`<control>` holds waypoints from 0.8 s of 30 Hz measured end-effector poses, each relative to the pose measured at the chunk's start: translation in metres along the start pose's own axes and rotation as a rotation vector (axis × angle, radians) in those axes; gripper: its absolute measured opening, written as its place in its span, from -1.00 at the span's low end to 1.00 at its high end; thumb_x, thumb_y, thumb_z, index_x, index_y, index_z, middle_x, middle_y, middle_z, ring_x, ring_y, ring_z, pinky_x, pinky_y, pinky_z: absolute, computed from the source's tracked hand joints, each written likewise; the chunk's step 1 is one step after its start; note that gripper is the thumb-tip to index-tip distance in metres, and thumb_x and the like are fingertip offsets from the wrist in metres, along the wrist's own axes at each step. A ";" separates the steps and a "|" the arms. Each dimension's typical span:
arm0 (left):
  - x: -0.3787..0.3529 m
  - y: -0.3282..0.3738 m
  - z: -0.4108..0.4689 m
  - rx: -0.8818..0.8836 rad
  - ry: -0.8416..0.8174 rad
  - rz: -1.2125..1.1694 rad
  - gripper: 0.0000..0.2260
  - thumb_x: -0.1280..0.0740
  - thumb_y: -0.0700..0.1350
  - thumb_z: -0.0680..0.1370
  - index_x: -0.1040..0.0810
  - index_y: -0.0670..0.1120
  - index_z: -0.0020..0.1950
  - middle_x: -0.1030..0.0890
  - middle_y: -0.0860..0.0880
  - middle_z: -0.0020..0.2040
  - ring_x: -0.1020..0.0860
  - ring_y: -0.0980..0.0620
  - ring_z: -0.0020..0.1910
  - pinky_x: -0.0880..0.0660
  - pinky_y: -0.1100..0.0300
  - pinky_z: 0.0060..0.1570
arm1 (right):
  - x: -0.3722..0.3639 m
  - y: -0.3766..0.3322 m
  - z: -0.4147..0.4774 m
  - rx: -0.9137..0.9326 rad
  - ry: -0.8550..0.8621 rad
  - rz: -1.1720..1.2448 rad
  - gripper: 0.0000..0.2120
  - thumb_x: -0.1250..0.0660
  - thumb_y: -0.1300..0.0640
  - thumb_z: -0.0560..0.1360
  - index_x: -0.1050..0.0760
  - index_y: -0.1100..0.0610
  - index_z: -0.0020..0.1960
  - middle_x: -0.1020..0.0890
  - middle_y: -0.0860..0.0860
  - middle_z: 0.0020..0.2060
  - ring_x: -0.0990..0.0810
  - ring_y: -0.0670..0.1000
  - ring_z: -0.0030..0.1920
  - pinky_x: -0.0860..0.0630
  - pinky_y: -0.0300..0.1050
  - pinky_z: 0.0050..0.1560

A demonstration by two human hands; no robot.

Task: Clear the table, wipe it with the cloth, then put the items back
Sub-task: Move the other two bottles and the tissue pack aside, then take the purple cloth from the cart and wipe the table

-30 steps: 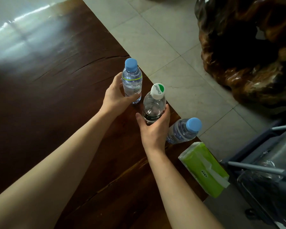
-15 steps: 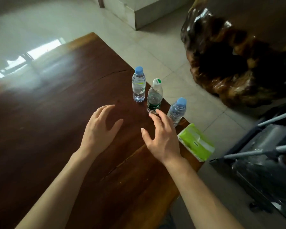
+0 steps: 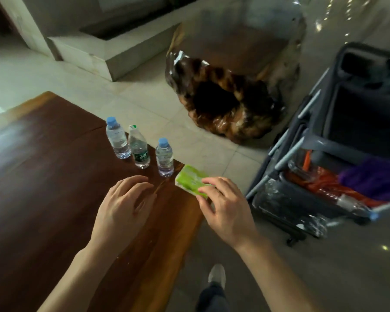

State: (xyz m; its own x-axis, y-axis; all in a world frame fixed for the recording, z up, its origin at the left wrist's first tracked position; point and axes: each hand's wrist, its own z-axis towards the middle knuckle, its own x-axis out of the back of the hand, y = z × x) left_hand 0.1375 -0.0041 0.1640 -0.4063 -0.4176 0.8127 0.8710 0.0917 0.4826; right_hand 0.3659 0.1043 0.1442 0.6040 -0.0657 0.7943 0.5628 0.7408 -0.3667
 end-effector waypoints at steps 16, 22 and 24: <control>-0.165 0.269 0.103 -0.558 -0.261 -0.058 -0.82 -0.43 -0.08 0.56 -0.66 -0.11 0.12 -0.68 -0.04 0.03 -0.66 -0.05 -0.02 -0.64 0.07 -0.07 | 0.211 0.211 -0.113 -0.341 0.171 -0.366 -0.84 -0.39 0.13 0.54 -0.62 0.18 0.07 -0.64 0.02 -0.02 -0.59 0.05 -0.01 -0.54 -0.08 0.04; -0.234 0.356 0.136 -0.713 -0.274 -0.086 -0.79 -0.43 -0.08 0.54 -0.60 -0.09 0.15 -0.66 -0.03 0.06 -0.64 -0.03 0.01 -0.60 0.09 -0.02 | 0.254 0.290 -0.132 -0.470 0.127 -0.444 -0.71 -0.43 0.11 0.52 -0.57 0.20 0.19 -0.62 0.07 0.11 -0.58 0.11 0.12 -0.55 0.05 0.15; -0.257 0.381 0.150 -0.716 -0.296 -0.069 -0.68 -0.48 -0.07 0.51 -0.57 -0.10 0.22 -0.64 -0.07 0.15 -0.63 -0.09 0.11 -0.59 0.00 0.08 | 0.264 0.317 -0.135 -0.521 0.077 -0.450 -0.59 -0.45 0.09 0.50 -0.54 0.23 0.29 -0.61 0.10 0.19 -0.57 0.15 0.19 -0.54 0.11 0.21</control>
State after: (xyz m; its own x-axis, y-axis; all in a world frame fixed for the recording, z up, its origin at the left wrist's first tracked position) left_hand 0.5325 0.2737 0.1881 -0.4348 -0.1331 0.8906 0.7665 -0.5738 0.2885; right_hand 0.7798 0.2314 0.1721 0.2755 -0.3530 0.8941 0.9541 0.2142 -0.2094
